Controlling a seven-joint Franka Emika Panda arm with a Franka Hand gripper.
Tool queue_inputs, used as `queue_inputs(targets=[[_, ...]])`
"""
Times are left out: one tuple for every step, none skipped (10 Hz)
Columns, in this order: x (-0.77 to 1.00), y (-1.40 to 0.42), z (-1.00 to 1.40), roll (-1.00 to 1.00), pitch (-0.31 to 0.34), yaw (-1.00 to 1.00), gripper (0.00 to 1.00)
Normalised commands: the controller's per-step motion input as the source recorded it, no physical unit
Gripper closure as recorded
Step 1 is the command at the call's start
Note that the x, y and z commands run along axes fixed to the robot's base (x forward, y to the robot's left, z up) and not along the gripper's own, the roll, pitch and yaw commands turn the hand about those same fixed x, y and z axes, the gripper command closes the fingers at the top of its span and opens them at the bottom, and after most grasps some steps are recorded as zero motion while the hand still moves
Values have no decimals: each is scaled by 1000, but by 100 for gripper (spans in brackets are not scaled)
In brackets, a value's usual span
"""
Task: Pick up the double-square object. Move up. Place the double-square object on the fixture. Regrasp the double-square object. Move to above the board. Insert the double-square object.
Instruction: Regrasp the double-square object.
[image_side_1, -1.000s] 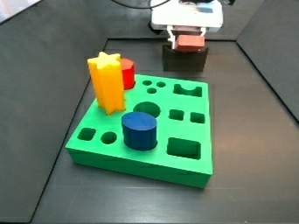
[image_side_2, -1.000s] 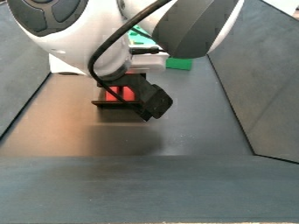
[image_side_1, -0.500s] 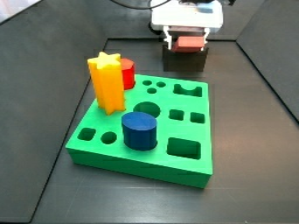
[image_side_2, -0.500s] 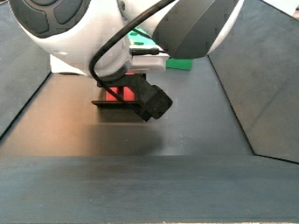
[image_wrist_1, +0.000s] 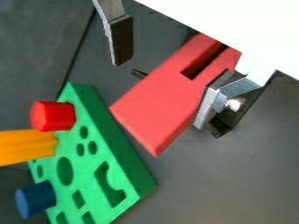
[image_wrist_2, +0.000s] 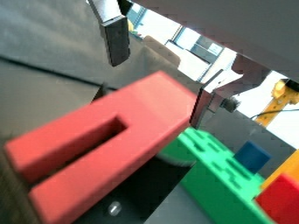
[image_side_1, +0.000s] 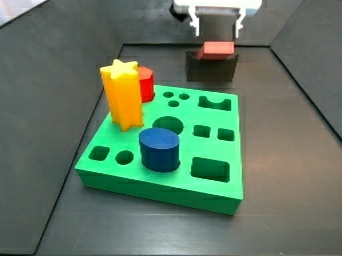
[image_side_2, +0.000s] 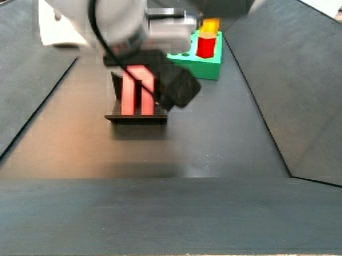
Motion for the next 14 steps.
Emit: queue_inputs(targets=[[-28, 4, 757, 52, 94, -11, 0], [-23, 2, 511, 45, 91, -28, 0], [-21, 2, 318, 42, 79, -41, 0], [13, -1000, 979, 1000, 58, 5, 0], [16, -1000, 915, 1000, 56, 5, 0], [-20, -1000, 898, 1000, 47, 5, 0], [-48, -1000, 873, 1000, 42, 4, 0], [-69, -784, 586, 1000, 33, 3, 0], [-64, -660, 434, 1000, 31, 3, 0], [-45, -404, 125, 1000, 27, 3, 0], [-23, -211, 29, 1000, 24, 3, 0], [-26, -24, 49, 1000, 23, 3, 0], [-24, -18, 39, 1000, 21, 3, 0], [-15, -44, 20, 1000, 17, 4, 0]])
